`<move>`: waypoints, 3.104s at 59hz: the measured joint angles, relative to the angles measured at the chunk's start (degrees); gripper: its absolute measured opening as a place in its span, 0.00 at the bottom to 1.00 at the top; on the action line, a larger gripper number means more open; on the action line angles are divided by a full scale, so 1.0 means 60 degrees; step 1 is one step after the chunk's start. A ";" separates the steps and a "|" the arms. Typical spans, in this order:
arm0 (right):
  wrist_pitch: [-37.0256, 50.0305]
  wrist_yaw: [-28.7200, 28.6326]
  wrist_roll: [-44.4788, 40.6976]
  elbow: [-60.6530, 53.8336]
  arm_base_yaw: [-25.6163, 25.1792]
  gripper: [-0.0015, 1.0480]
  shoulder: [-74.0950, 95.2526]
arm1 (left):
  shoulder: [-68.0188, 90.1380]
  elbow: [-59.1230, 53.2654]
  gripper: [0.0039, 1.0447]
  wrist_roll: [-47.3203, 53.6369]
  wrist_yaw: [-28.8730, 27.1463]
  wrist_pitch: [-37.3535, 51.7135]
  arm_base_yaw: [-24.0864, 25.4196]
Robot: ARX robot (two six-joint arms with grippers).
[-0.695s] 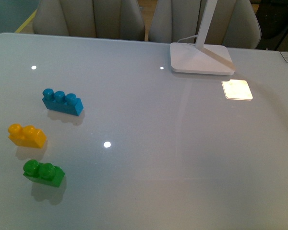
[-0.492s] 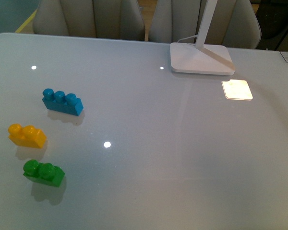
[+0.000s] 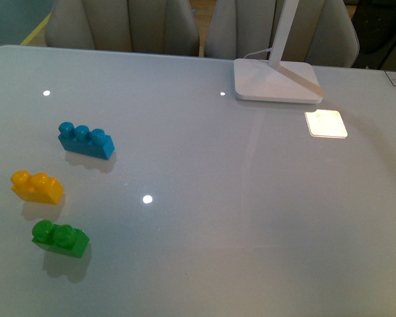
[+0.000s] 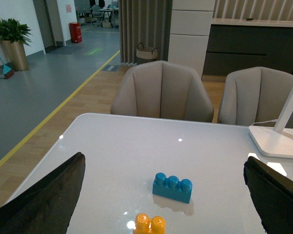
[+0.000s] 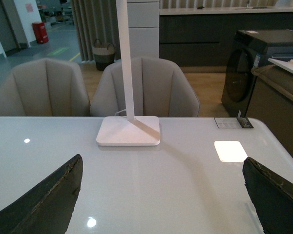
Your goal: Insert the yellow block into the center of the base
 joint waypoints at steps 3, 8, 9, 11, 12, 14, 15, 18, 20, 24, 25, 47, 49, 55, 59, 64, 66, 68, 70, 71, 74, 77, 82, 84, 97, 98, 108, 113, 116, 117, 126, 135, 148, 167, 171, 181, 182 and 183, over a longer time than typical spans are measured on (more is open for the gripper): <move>0.0000 0.0000 0.0000 0.0000 0.0000 0.92 0.0000 | 0.0000 0.0000 0.93 0.0000 0.0000 0.0000 0.0000; 0.0000 0.0000 0.0000 0.0000 0.0000 0.92 0.0000 | 0.0000 0.0000 0.93 0.0000 0.0000 0.0000 0.0000; 0.0000 0.0000 0.0000 0.0000 0.0000 0.92 0.0000 | 0.0000 0.0000 0.93 0.0000 0.0000 0.0000 0.0000; 0.0000 0.0000 0.0000 0.0000 0.0000 0.92 0.0000 | 0.0000 0.0000 0.93 0.0000 0.0000 0.0000 0.0000; 0.0000 0.0000 0.0000 0.0000 0.0000 0.92 0.0000 | 0.0000 0.0000 0.93 0.0000 0.0000 0.0000 0.0000; 0.0000 0.0000 0.0000 0.0000 0.0000 0.92 0.0000 | 0.0000 0.0000 0.93 0.0000 0.0000 0.0000 0.0000; 0.0000 0.0000 0.0000 0.0000 0.0000 0.92 0.0000 | 0.0000 0.0000 0.93 0.0000 0.0000 0.0000 0.0000; 0.0000 0.0000 0.0000 0.0000 0.0000 0.92 0.0000 | 0.0000 0.0000 0.93 0.0004 0.0000 0.0000 0.0000; 0.0000 0.0000 0.0000 0.0000 0.0000 0.92 0.0000 | 0.0000 0.0000 0.93 0.0000 0.0000 0.0000 0.0000; -0.0011 0.0055 0.0011 0.0004 0.0011 0.92 0.0015 | 0.0000 0.0000 0.93 0.0000 0.0000 0.0000 0.0000; -0.0193 0.0324 0.0087 0.0051 0.0091 0.92 0.0124 | 0.0000 0.0000 0.93 0.0000 0.0000 0.0000 0.0000; 0.1803 0.0900 0.0058 0.0954 -0.2233 0.92 0.5952 | 0.0000 0.0000 0.93 0.0000 0.0000 0.0000 0.0000; 0.2167 0.0648 -0.0007 0.0994 -0.2466 0.92 0.6346 | 0.0000 0.0000 0.93 0.0000 0.0000 0.0000 0.0000; 0.3544 -0.0470 -0.0342 0.1177 -0.3359 0.92 0.7960 | 0.0000 0.0000 0.93 0.0000 0.0000 0.0000 0.0000; 0.4677 -0.1279 -0.0794 0.1468 -0.4051 0.92 0.9402 | 0.0000 0.0000 0.93 0.0000 0.0000 0.0000 0.0000; 0.5847 -0.2025 -0.1362 0.2087 -0.4772 0.92 1.1267 | 0.0000 0.0000 0.93 0.0000 0.0000 0.0000 0.0000; 0.6280 -0.2302 -0.1694 0.2455 -0.5067 0.92 1.2189 | 0.0000 0.0000 0.93 0.0000 0.0000 0.0000 0.0000; 0.6448 -0.2557 -0.1938 0.2794 -0.5304 0.92 1.2943 | 0.0000 0.0000 0.93 0.0000 0.0000 0.0000 0.0000; 0.6568 -0.2721 -0.2120 0.3016 -0.5457 0.92 1.3471 | 0.0000 0.0000 0.93 0.0000 0.0000 0.0000 0.0000; 0.6655 -0.2820 -0.2266 0.3177 -0.5570 0.92 1.3865 | 0.0000 0.0000 0.93 0.0004 0.0000 0.0000 0.0000; 0.6666 -0.3177 -0.2703 0.3588 -0.5832 0.92 1.4859 | 0.0000 0.0000 0.93 0.0000 0.0000 0.0000 0.0000; 0.6685 -0.3512 -0.3034 0.3909 -0.6047 0.92 1.5686 | 0.0000 0.0000 0.93 0.0000 0.0000 0.0000 0.0000; 0.6630 -0.3949 -0.3530 0.4404 -0.6317 0.92 1.6826 | 0.0000 0.0000 0.93 0.0004 0.0000 0.0000 0.0000; 0.6517 -0.4098 -0.3716 0.4615 -0.6386 0.92 1.7198 | 0.0000 0.0000 0.93 0.0000 0.0000 0.0000 0.0000; 0.5464 -0.4728 -0.4761 0.6138 -0.6528 0.92 1.9041 | 0.0000 0.0000 0.93 0.0000 0.0000 0.0000 0.0000; 0.5384 -0.4758 -0.4801 0.6317 -0.6532 0.92 1.9194 | 0.0000 0.0000 0.93 0.0000 0.0000 0.0000 0.0000; 0.4878 -0.5053 -0.4987 0.7504 -0.6612 0.92 2.0145 | 0.0000 0.0000 0.93 0.0000 0.0000 0.0000 0.0000; 0.4524 -0.5297 -0.5100 0.8025 -0.6688 0.92 2.0578 | 0.0000 0.0000 0.93 0.0000 0.0004 0.0000 0.0000; 0.4306 -0.5388 -0.5198 0.8287 -0.6754 0.92 2.0790 | 0.0000 0.0000 0.93 0.0000 0.0000 0.0000 0.0000; 0.4284 -0.5391 -0.5206 0.8313 -0.6761 0.92 2.0808 | 0.0000 0.0000 0.93 0.0000 0.0000 0.0000 0.0000; 0.3931 -0.5380 -0.5384 0.8980 -0.7104 0.92 2.1285 | 0.0000 0.0000 0.93 0.0000 0.0000 0.0000 0.0000; 0.3872 -0.5184 -0.5406 0.9530 -0.7705 0.92 2.1682 | 0.0000 0.0000 0.93 0.0000 0.0000 0.0000 0.0000; 0.3807 -0.5027 -0.5395 0.9949 -0.8185 0.92 2.2068 | 0.0000 0.0000 0.93 0.0000 0.0000 0.0000 0.0000; 0.4164 -0.4692 -0.4921 1.0528 -0.8236 0.92 2.2662 | 0.0000 0.0000 0.93 0.0000 0.0000 0.0000 0.0000; 0.4160 -0.4579 -0.4907 1.0644 -0.8258 0.92 2.2815 | 0.0000 0.0000 0.93 0.0000 0.0000 0.0000 0.0000; 0.4135 -0.4375 -0.4863 1.0950 -0.8353 0.92 2.3168 | 0.0000 0.0000 0.93 0.0000 0.0000 0.0000 0.0000; 0.4135 -0.4371 -0.4852 1.0976 -0.8360 0.92 2.3187 | 0.0000 0.0000 0.93 0.0000 0.0000 0.0000 0.0000; 0.4127 -0.4371 -0.4841 1.1030 -0.8368 0.92 2.3223 | 0.0000 0.0000 0.93 0.0000 0.0000 0.0000 0.0000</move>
